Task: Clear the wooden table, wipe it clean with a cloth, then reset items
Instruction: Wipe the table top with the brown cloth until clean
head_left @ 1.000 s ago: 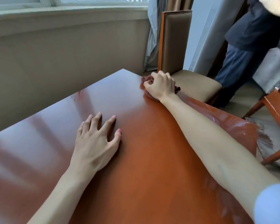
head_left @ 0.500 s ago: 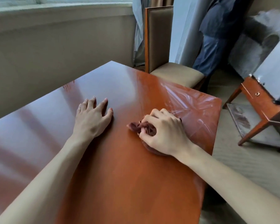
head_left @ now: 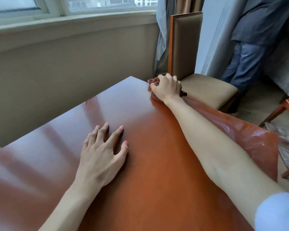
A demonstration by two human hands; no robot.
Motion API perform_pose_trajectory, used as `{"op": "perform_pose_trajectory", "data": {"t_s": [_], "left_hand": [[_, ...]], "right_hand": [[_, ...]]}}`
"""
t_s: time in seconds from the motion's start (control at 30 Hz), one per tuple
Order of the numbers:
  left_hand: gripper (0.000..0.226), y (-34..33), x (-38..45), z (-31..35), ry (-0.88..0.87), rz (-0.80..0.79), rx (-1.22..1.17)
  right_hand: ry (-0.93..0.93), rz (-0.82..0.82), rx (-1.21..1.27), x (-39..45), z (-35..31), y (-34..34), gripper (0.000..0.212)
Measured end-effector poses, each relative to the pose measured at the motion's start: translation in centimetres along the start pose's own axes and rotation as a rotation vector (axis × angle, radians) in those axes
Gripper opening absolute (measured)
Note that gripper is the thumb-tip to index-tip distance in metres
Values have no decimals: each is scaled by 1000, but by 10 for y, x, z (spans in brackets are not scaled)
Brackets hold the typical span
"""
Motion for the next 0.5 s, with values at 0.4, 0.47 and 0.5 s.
{"op": "perform_pose_trajectory", "data": {"t_s": [0.4,0.47,0.5], "left_hand": [[56,6,-1,9,-31,-78,47],[54,15,5,3,-50,-67,98],[55,20,8,-4,-56,-42,126]], "right_hand": [[437,-44,50,-309,-30,28,27],[415,-41,59,-291,-29,27,28],[386,-31,60,-272,-28,26,30]]}}
Point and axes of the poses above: each hand's wrist, its own x-axis towards the middle knuckle, its own y-axis out of the back of the hand, z = x × y, the point moved 6 cm from there along x, towards the middle knuckle, and after that the axes turned 15 degrees about -z, right-handed, at the moved point
